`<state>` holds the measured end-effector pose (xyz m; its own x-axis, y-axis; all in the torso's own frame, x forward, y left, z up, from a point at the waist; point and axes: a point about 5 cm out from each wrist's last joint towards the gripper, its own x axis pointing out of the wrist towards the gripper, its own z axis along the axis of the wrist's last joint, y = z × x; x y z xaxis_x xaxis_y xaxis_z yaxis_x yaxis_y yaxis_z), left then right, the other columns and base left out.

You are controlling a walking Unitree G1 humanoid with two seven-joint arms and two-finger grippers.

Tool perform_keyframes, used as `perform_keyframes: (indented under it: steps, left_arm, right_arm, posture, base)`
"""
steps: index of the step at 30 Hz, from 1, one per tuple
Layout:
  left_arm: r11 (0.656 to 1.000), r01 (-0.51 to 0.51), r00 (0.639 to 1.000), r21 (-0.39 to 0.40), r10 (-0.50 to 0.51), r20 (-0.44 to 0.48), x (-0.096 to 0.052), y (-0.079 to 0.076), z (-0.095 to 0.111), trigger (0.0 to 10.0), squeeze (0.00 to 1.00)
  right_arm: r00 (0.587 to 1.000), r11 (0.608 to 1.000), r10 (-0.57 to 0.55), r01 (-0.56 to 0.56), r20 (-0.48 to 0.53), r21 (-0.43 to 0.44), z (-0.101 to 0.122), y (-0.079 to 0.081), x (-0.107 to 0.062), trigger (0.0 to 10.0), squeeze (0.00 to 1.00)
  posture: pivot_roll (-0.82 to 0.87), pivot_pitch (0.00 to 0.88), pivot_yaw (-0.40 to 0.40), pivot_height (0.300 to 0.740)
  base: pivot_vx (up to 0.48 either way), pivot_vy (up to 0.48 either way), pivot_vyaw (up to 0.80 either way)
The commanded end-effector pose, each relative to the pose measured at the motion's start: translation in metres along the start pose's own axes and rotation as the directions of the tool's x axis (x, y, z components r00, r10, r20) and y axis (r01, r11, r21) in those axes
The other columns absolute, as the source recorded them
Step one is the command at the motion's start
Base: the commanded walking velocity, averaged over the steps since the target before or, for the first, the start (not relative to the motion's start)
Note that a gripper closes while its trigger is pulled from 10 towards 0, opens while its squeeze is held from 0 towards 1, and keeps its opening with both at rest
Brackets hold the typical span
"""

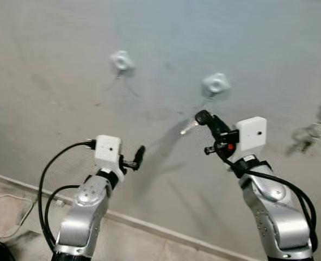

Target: Hang keys on a hook

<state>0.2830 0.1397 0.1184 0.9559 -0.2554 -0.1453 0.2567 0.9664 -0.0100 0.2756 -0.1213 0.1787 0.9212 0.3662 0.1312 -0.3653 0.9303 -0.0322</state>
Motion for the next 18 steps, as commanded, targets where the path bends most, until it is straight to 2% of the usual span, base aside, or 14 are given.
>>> perform_keyframes:
  steps: [1, 18]
  left_arm:
    - [0.999, 0.034, 0.999, -0.004, -0.034, 0.019, 0.0029, -0.0096, 0.0043, 10.0, 0.00]
    - [0.998, 0.055, 0.998, -0.010, -0.055, 0.013, 0.0053, -0.0126, 0.0045, 10.0, 0.00]
  right_arm:
    - [0.999, 0.999, -0.036, 0.037, 0.021, -0.023, 0.0058, -0.0105, -0.0002, 10.0, 0.00]
    - [0.996, 0.997, -0.068, 0.069, 0.053, -0.030, 0.0122, -0.0132, 0.0042, 10.0, 0.00]
  posture:
    - [0.12, 0.010, -0.066, 0.740]
    - [0.12, 0.021, -0.065, 0.740]
  base:
    - [0.000, 0.000, 0.00]
    - [0.000, 0.000, 0.00]
